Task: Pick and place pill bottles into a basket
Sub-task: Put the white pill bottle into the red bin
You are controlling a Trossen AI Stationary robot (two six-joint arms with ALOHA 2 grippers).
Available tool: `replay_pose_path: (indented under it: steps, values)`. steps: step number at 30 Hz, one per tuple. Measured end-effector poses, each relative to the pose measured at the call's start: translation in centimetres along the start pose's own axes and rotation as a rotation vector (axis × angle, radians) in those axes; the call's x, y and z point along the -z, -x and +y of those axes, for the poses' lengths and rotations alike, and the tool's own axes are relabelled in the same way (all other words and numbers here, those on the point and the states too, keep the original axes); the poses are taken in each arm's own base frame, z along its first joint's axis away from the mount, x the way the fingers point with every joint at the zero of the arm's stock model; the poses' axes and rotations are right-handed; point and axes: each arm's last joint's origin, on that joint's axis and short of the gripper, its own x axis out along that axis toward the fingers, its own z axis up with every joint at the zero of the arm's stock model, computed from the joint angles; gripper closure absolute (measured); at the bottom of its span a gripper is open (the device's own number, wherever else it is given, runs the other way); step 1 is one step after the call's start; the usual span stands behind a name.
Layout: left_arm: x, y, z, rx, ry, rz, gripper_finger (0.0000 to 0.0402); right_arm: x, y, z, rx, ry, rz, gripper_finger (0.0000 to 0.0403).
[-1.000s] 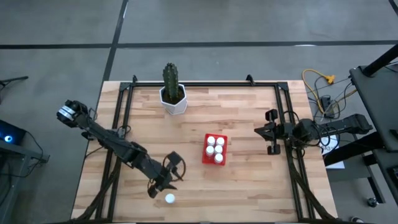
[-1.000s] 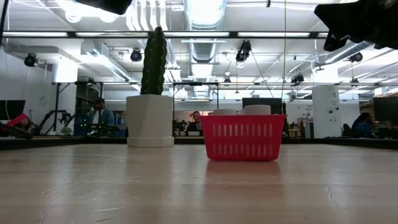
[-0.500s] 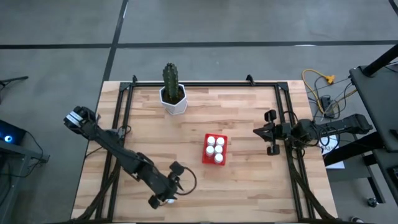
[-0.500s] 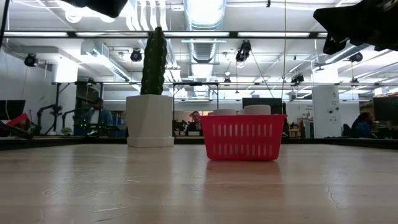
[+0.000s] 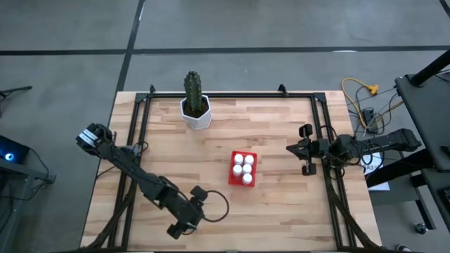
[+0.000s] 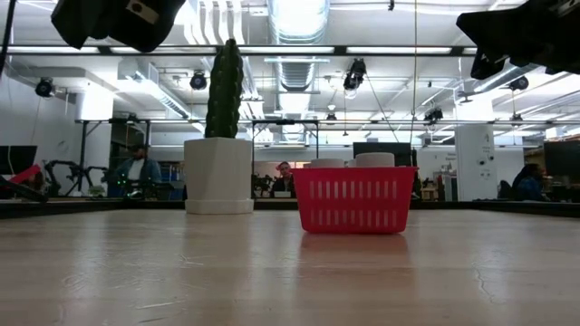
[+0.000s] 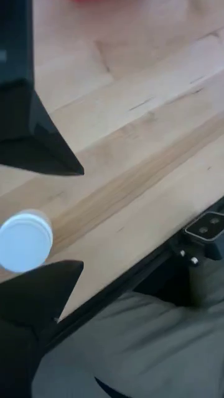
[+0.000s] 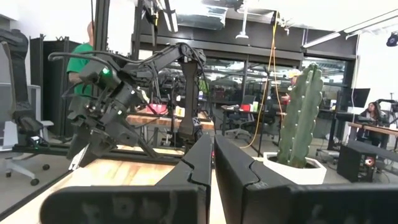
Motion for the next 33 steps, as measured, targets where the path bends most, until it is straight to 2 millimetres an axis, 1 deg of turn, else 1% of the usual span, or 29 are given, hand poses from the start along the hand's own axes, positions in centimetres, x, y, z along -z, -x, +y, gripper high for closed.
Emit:
replay_pose_path:
  steps: [7,10,12,17,24,33]
  values:
    - [0.0,0.0,-0.4,0.02,0.017,0.0,0.0102,0.1,0.0,0.0,-0.001,0.001,0.009,0.0394]
    - [0.1,0.0,-0.8,0.016,0.007,0.003,0.0083,0.2,-0.1,0.0,-0.002,0.002,0.016,0.0394]
    - [0.1,0.0,-1.0,0.001,0.001,0.0,0.008,0.2,-0.1,0.0,-0.002,-0.003,0.017,0.0394]
    - [0.6,-0.8,-1.7,-0.001,0.017,0.025,0.008,0.2,-0.1,0.0,-0.002,-0.016,0.016,0.0394]
    - [1.7,-3.4,-2.0,-0.017,0.049,0.112,0.008,0.2,-0.1,0.0,-0.002,-0.023,0.016,0.0394]
    - [2.4,-5.4,-2.0,-0.012,0.05,0.173,0.008,0.2,-0.1,0.0,-0.001,-0.038,0.017,0.0394]
